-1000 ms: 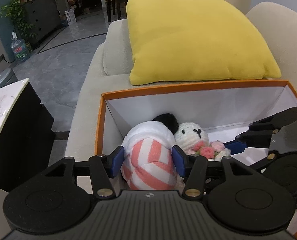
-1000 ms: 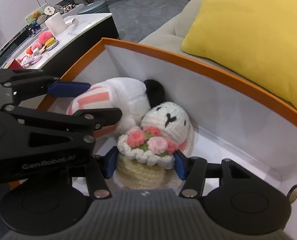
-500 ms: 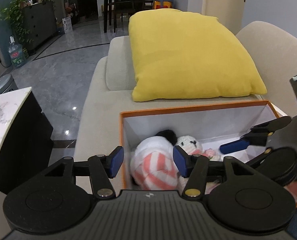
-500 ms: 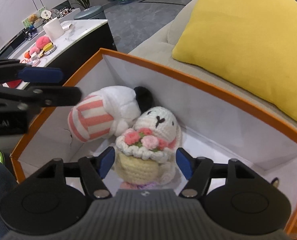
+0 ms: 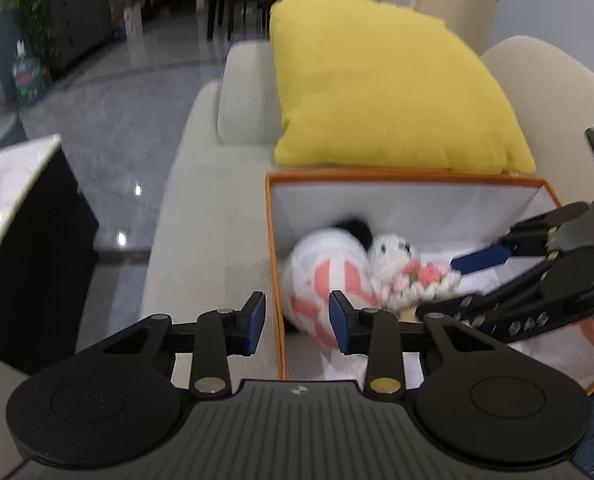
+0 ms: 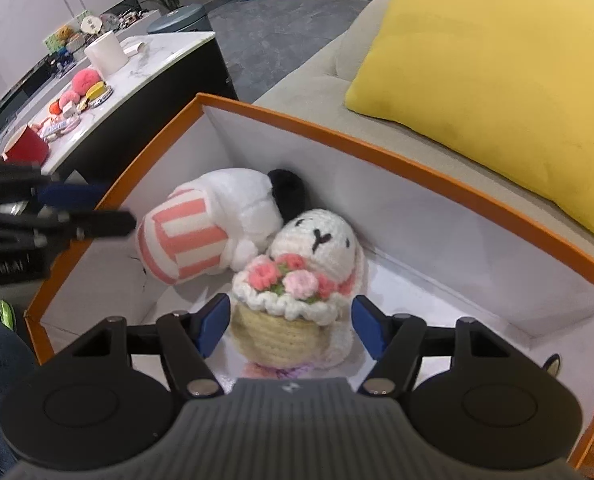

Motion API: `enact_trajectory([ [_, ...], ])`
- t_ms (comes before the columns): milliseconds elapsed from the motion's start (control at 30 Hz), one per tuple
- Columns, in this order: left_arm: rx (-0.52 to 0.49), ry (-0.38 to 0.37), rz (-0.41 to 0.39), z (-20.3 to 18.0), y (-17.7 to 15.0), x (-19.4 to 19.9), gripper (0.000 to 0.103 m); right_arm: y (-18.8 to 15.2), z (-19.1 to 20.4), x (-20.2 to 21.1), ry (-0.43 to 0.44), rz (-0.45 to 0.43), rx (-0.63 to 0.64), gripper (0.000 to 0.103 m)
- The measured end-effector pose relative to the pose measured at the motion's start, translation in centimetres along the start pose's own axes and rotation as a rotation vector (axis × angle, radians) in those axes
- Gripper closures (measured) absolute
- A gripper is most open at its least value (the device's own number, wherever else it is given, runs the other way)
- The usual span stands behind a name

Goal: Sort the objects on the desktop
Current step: 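Open both tools to release the plush toys in the box and withdraw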

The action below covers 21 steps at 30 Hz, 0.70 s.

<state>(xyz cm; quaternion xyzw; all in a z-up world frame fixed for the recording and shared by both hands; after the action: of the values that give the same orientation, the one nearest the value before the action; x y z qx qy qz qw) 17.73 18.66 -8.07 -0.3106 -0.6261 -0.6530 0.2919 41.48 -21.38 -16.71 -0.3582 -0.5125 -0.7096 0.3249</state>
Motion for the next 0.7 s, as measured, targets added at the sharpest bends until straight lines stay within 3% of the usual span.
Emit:
enact_trajectory([
  [100, -0.05, -0.043, -0.036, -1.1, 1.4, 0.7, 0.062, 0.0, 0.3, -0.4, -0.01, 0.01, 0.018, 0.044],
  [167, -0.13, -0.066, -0.039, -2.7, 2.1, 0.6, 0.063, -0.2, 0.1, -0.8, -0.004, 0.035, -0.011, 0.044],
  [300, -0.258, -0.058, 0.046, -5.4, 1.4, -1.7, 0.069, -0.5, -0.7, -0.6, -0.001, 0.044, -0.09, 0.046],
  [433, -0.277, -0.035, 0.139, -6.0, -0.3, -3.8, 0.072, -1.5, -1.7, -0.1, 0.011, 0.047, -0.164, 0.047],
  [700, -0.278, -0.027, 0.16, -6.3, -1.0, -4.2, 0.075, -1.4, -1.2, -0.4, 0.035, -0.012, -0.17, 0.05],
])
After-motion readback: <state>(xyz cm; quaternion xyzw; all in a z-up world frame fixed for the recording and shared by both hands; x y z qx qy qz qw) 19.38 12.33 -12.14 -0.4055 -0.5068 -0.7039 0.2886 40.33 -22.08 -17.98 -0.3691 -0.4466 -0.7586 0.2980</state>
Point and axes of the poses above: each gripper's, at about its wrist camera, not at the fingertips, and x roughly against the way its jaws point, z to its left, y to its top, the point moved 9 cm from there along -x, roughly the way its jaws point, and after that the axes turned 6 degrees about -x, right-handed, at the moved point
